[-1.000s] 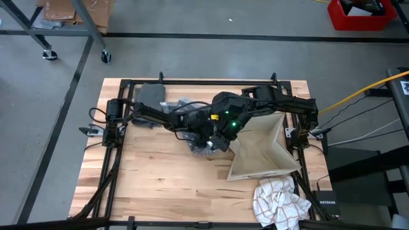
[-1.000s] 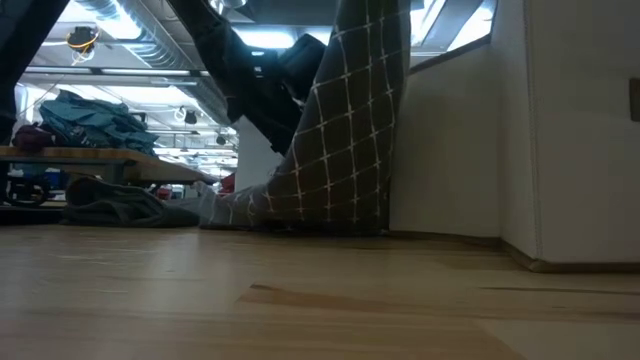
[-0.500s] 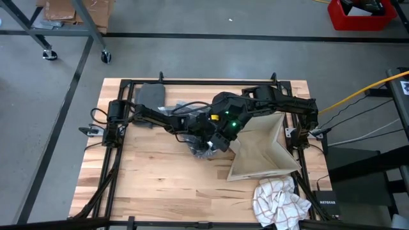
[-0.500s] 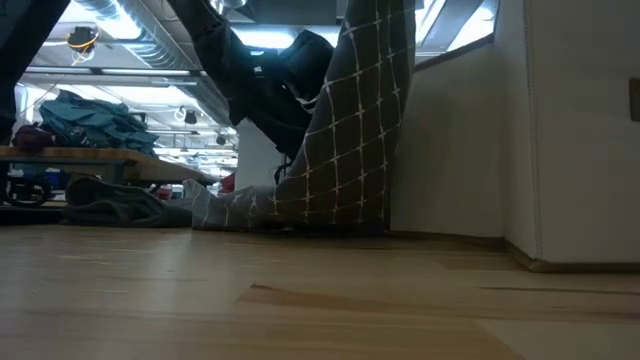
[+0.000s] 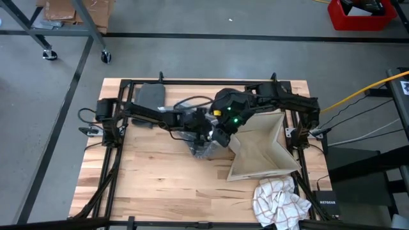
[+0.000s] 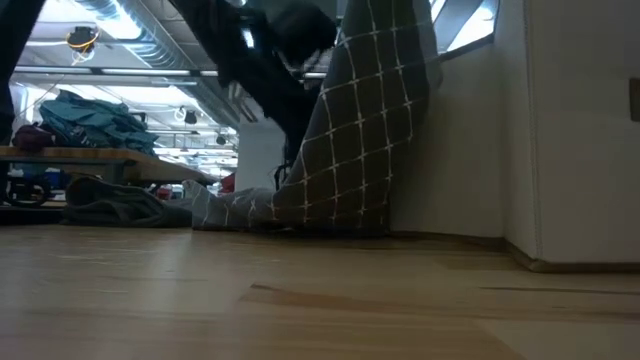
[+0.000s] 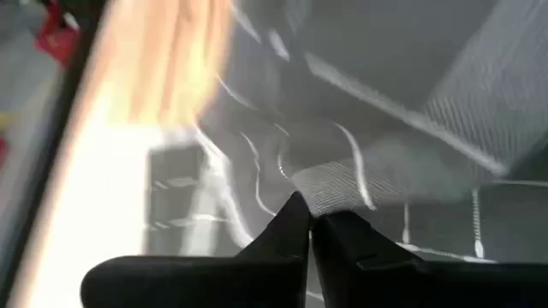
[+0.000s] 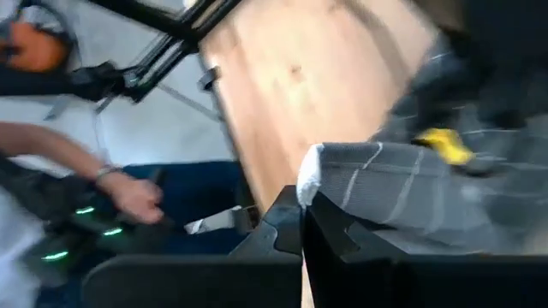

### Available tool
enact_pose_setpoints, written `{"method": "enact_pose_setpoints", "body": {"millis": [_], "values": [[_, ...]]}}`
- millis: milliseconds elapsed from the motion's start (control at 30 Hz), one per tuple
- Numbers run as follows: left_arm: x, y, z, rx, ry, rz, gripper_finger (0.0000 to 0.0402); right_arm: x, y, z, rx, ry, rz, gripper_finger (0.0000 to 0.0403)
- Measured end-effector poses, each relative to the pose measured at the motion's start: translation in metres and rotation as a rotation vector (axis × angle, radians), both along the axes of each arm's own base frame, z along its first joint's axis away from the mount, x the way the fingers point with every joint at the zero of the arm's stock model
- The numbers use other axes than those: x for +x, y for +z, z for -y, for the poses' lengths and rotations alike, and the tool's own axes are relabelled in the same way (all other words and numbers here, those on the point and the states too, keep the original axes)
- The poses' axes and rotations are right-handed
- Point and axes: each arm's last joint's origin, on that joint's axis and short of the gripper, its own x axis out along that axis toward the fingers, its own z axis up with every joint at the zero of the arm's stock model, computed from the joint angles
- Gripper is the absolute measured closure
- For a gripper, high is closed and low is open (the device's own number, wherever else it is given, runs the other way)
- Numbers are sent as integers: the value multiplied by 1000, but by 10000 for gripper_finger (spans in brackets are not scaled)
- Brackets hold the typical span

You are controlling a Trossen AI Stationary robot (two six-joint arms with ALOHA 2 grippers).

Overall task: Fold towel
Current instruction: Fold the gray patterned towel

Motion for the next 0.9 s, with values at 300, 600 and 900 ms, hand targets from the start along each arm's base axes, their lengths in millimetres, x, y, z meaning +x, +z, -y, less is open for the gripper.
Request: {"method": "enact_pose_setpoints", "body": {"millis": [300, 600, 900], "values": [[-51, 76, -33, 135, 58, 13, 400, -27, 18, 37, -225, -56, 69, 402], [-109, 154, -76, 256, 237, 225, 401, -46, 33, 99, -614, -275, 99, 402], [-147, 229, -125, 398, 476, 491, 401, -49, 63, 166, -922, -559, 306, 402]]}}
